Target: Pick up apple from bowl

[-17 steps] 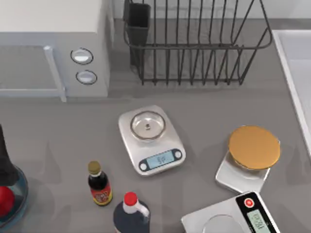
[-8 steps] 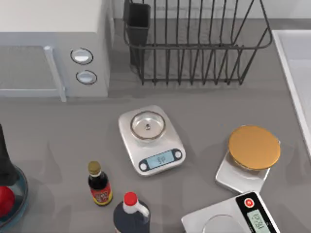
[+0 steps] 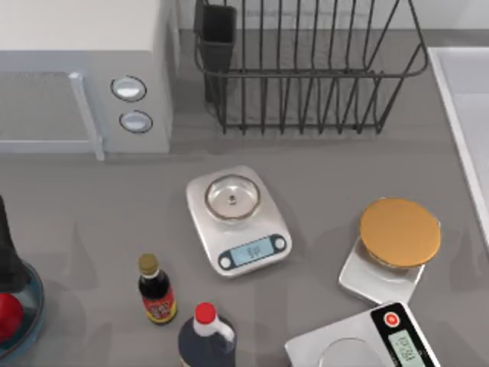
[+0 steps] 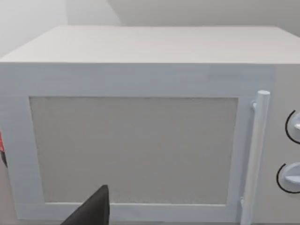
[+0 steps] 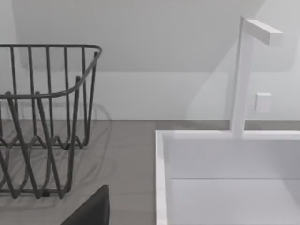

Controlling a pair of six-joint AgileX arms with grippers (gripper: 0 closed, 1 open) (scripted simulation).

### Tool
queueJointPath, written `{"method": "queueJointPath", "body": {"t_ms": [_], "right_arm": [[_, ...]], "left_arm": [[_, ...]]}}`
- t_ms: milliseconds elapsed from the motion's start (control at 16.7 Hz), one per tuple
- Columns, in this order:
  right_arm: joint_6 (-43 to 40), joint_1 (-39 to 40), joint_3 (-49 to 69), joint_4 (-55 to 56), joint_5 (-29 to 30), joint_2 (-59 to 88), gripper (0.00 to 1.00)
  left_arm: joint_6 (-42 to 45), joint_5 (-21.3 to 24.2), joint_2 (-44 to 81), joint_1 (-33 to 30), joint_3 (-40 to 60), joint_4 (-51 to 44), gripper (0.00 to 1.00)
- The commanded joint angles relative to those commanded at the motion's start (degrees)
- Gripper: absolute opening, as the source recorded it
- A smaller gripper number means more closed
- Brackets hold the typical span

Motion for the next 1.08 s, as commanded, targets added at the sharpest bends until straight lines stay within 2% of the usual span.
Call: {"method": "queueJointPath", "body": {"t_ms": [360,540,780,1080], "right_arm": [[0.0,0.0,0.0,0.0,0.0,0.0,1.00],[0.0,0.0,0.0,0.0,0.0,0.0,1.00],[0.0,0.0,0.0,0.0,0.0,0.0,1.00],[0.0,0.0,0.0,0.0,0.0,0.0,1.00]], "left_arm": [[0.0,0.0,0.1,0.0,0.1,-0.1,1.00],[0.6,0.0,3.8,0.5,3.3,-3.7,1.00],[2.3,0.0,17.4,2.1,12.8,-15.4,1.00],[5.1,0.0,42.8,4.6,28.6,-34.5,1.00]]}}
